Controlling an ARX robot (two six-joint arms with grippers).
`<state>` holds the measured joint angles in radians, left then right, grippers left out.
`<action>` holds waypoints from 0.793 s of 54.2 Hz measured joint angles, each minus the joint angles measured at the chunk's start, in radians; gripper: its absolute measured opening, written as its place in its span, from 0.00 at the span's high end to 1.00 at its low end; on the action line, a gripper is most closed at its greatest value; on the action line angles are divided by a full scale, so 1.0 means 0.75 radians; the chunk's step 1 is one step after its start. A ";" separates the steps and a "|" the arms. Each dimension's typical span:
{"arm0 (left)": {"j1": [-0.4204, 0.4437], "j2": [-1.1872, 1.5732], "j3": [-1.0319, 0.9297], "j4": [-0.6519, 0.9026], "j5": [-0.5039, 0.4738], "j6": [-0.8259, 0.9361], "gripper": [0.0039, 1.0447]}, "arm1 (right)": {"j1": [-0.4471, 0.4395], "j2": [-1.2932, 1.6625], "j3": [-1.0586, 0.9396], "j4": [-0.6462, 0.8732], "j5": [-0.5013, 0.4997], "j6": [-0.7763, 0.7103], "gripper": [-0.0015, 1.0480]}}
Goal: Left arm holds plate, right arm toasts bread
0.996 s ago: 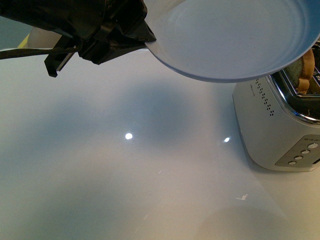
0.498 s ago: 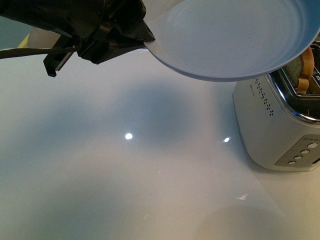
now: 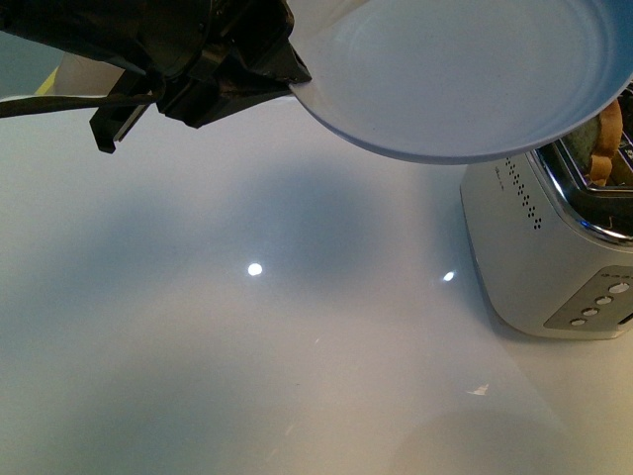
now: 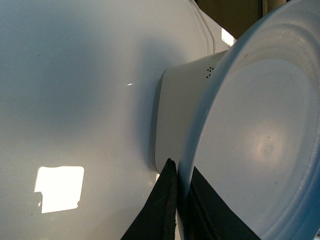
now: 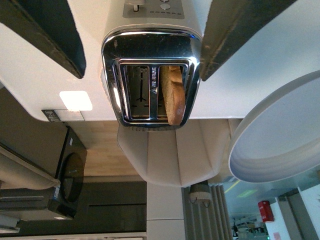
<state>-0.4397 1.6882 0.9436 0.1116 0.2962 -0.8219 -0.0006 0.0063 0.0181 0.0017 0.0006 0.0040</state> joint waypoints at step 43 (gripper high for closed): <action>0.603 0.104 0.098 -0.180 -0.007 0.427 0.97 | 0.000 -0.001 0.000 -0.001 -0.001 0.000 0.09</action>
<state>0.0124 1.7660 1.0168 -0.0235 0.2909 -0.5014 -0.0006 0.0055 0.0181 0.0013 -0.0002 0.0040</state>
